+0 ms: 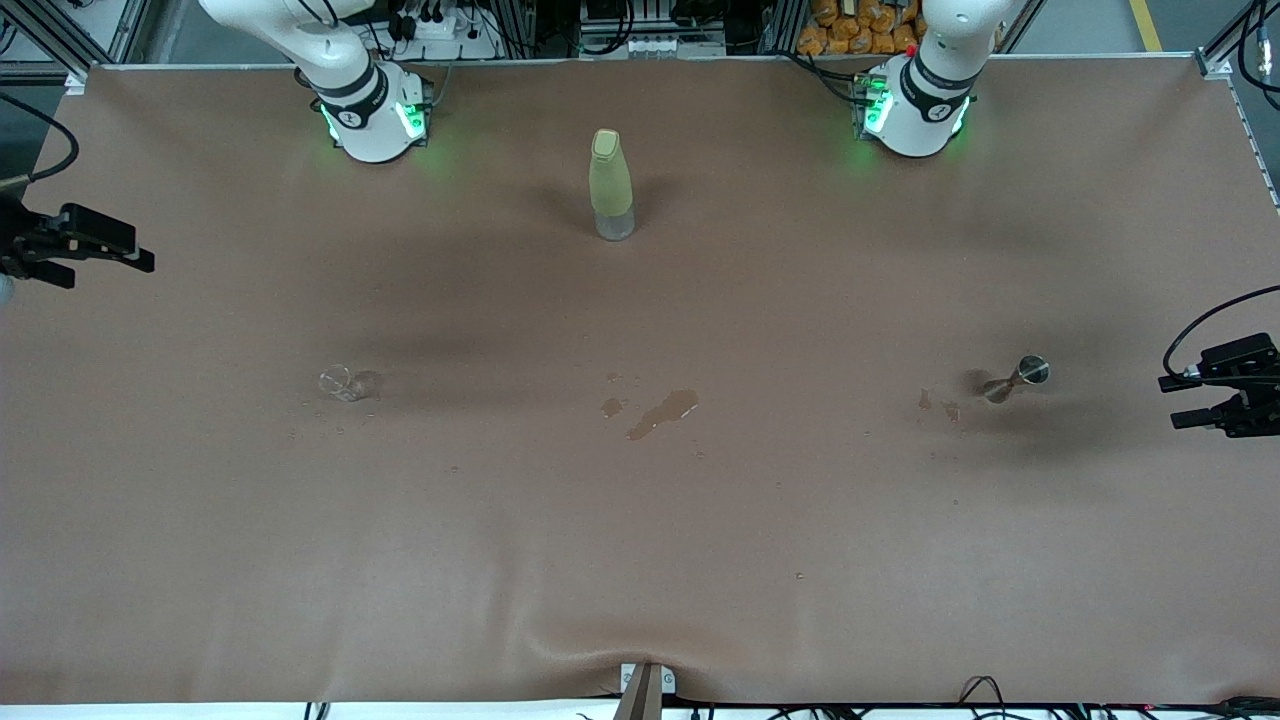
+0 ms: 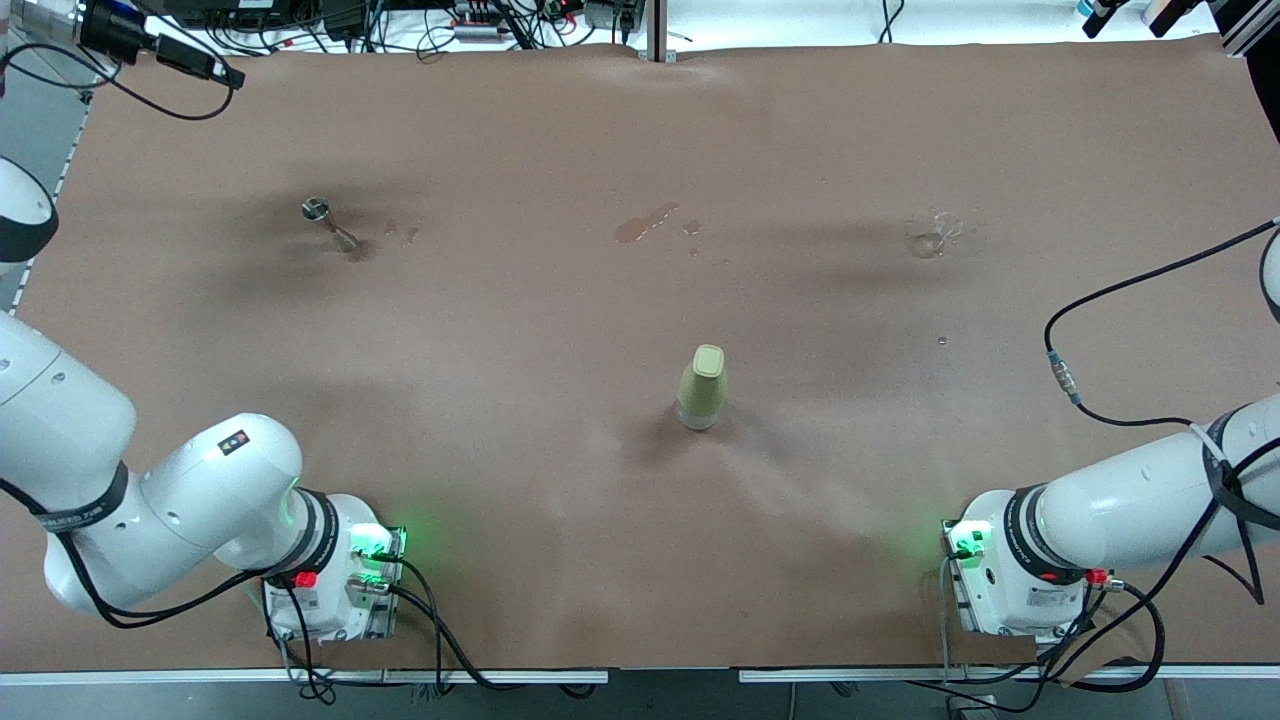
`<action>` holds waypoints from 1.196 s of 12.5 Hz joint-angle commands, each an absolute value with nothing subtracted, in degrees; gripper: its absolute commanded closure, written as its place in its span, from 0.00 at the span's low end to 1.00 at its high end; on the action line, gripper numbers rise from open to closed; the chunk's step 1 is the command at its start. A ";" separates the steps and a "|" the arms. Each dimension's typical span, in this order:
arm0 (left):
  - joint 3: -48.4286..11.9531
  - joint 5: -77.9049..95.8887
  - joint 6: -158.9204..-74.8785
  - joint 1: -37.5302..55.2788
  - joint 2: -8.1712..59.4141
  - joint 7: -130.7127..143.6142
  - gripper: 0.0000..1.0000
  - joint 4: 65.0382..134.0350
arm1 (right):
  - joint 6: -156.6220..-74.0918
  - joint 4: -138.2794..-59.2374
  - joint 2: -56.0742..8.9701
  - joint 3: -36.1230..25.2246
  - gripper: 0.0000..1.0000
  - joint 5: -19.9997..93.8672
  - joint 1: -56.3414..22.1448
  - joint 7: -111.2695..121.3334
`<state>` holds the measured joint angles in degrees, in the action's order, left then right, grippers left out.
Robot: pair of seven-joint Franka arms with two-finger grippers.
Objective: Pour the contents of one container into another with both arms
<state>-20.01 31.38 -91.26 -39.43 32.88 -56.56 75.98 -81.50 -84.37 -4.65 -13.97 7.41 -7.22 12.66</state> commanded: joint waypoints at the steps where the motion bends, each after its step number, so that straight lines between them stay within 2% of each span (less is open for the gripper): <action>1: -19.60 25.51 -95.52 -36.05 28.49 -51.00 0.26 77.34 | -80.60 -84.29 -2.82 -3.65 0.00 4.75 1.63 9.15; 2: -19.60 24.71 -96.49 -35.17 27.69 -47.93 0.23 77.34 | -80.60 -84.29 -2.64 0.05 0.00 4.22 4.80 8.44; 4: -19.69 24.35 -96.68 -34.89 26.55 -42.65 0.23 77.34 | -80.68 -84.37 -2.46 1.23 0.00 4.13 6.41 8.35; 5: -19.86 23.21 -96.59 -34.54 26.28 -37.93 0.00 77.34 | -80.68 -84.46 -2.46 1.14 0.00 4.04 6.33 8.35; 8: -20.30 13.30 -96.68 -31.56 23.21 -31.04 0.00 77.34 | -80.68 -84.55 -2.37 0.97 0.00 2.46 6.15 8.26; 13: -20.48 8.11 -96.68 -30.50 19.51 -21.73 0.00 77.43 | -80.77 -84.99 -2.02 2.46 0.00 2.46 7.38 6.06; 15: -22.40 4.06 -96.68 -30.41 18.29 -19.08 0.00 77.52 | -80.95 -84.99 -2.11 2.20 0.00 2.29 6.42 6.06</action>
<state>-21.15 7.75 -96.08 -30.77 20.61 -22.21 75.91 -81.13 -84.23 -3.26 0.62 3.48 5.45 7.17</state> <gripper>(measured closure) 0.000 0.000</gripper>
